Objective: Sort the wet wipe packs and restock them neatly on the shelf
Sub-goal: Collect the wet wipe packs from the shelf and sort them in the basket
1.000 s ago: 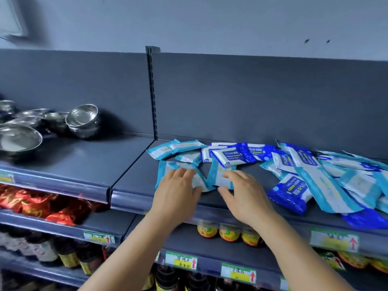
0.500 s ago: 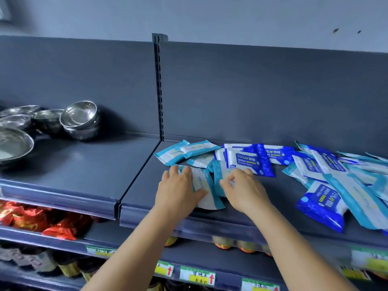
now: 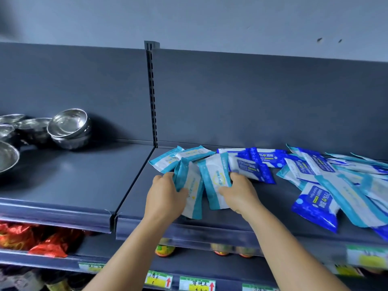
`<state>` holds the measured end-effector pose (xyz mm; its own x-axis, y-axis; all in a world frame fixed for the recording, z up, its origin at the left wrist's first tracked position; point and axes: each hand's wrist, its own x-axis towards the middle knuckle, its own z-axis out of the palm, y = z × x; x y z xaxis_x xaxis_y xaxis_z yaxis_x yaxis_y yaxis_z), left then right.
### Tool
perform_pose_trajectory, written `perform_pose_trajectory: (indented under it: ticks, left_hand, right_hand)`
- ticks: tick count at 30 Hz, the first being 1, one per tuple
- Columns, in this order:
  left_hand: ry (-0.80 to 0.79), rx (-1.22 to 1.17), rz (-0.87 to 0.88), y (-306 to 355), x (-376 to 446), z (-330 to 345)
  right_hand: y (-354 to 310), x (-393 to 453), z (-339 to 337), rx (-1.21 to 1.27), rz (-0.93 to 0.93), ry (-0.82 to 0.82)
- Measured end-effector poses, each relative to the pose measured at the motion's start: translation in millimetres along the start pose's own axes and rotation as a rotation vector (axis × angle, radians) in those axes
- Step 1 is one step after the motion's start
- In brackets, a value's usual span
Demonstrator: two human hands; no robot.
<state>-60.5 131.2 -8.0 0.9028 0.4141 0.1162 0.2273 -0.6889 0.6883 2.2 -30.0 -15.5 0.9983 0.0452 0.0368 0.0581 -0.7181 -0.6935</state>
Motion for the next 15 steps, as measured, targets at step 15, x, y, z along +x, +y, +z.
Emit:
perform_pose_trajectory:
  ticks: [15]
  left_hand:
    - [0.022,-0.277,-0.106,49.7,16.4,43.9]
  right_hand:
    - [58.4,71.7,-58.3,-0.359,0.010,0.087]
